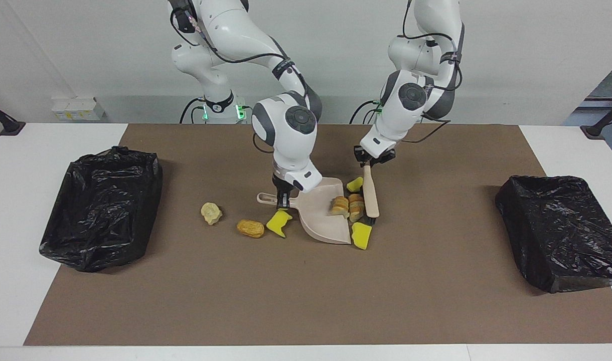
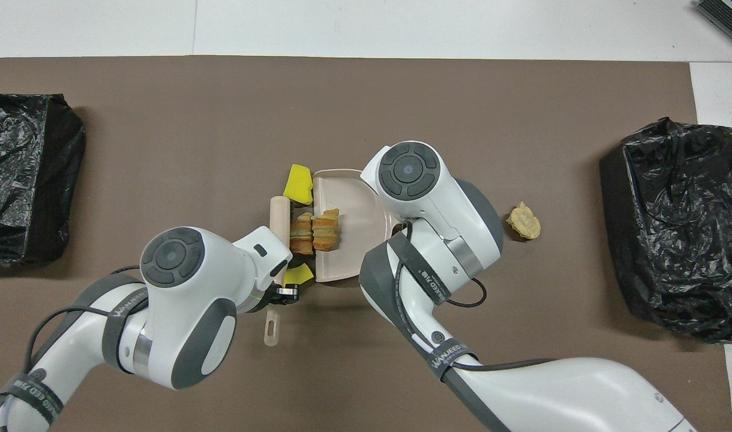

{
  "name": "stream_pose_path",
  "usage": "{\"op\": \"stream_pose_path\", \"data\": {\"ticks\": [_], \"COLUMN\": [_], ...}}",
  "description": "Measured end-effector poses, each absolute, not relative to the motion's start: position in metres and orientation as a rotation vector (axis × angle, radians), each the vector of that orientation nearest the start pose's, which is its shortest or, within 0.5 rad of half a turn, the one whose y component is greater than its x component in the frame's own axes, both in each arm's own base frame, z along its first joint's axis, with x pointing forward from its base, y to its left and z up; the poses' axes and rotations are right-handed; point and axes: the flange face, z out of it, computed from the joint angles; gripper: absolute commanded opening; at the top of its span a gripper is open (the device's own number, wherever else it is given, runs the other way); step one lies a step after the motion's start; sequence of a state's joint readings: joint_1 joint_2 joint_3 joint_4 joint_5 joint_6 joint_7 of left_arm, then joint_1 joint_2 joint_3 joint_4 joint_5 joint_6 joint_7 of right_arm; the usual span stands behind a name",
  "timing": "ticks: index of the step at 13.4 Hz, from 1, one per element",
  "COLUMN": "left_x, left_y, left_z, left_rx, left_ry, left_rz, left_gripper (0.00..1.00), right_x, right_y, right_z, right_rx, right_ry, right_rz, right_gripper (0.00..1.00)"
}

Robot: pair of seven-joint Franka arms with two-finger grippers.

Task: Sweep and dump trash in bin
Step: 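Brush the bread and sponge pieces into the dustpan with the left gripper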

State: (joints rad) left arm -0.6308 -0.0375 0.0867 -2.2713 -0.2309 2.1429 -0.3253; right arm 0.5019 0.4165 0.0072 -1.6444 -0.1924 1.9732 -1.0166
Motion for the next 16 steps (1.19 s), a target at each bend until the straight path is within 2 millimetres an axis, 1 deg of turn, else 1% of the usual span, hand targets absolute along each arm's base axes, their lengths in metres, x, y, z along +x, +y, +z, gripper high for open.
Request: {"op": "stream_pose_path", "data": {"ticks": [2, 3, 4, 7, 9, 11, 13, 14, 15, 16], "left_x": [0.410, 0.405, 0.402, 0.400, 0.397, 0.401, 0.403, 0.408, 0.418, 0.431], "left_y": [-0.302, -0.317, -0.331, -0.359, -0.366, -0.363, -0.350, -0.340, -0.324, -0.305], "left_z": [0.363, 0.361, 0.363, 0.377, 0.388, 0.402, 0.408, 0.408, 0.407, 0.406], "left_rx": [-3.267, -3.267, -3.278, -3.306, -3.299, -3.295, -3.266, -3.244, -3.226, -3.217], "left_ry": [0.150, 0.164, 0.167, 0.138, 0.106, 0.048, -0.084, -0.179, -0.270, -0.343], "left_rz": [0.250, 0.242, 0.235, 0.221, 0.256, 0.281, 0.345, 0.376, 0.390, 0.388], "left_gripper": [0.00, 0.00, 0.00, 0.00, 0.00, 0.00, 0.00, 0.00, 0.00, 0.00], "right_x": [0.583, 0.584, 0.584, 0.584, 0.584, 0.584, 0.584, 0.584, 0.584, 0.584], "right_y": [0.307, 0.305, 0.304, 0.303, 0.303, 0.303, 0.303, 0.303, 0.303, 0.303], "right_z": [0.366, 0.365, 0.365, 0.364, 0.364, 0.364, 0.364, 0.364, 0.364, 0.364], "right_rx": [2.081, 2.085, 2.087, 2.088, 2.088, 2.088, 2.088, 2.088, 2.088, 2.088], "right_ry": [2.151, 2.149, 2.147, 2.146, 2.146, 2.146, 2.146, 2.146, 2.146, 2.146], "right_rz": [-0.196, -0.198, -0.200, -0.202, -0.202, -0.202, -0.202, -0.202, -0.202, -0.202], "right_gripper": [0.00, 0.00, 0.00, 0.00, 0.00, 0.00, 0.00, 0.00, 0.00, 0.00]}}
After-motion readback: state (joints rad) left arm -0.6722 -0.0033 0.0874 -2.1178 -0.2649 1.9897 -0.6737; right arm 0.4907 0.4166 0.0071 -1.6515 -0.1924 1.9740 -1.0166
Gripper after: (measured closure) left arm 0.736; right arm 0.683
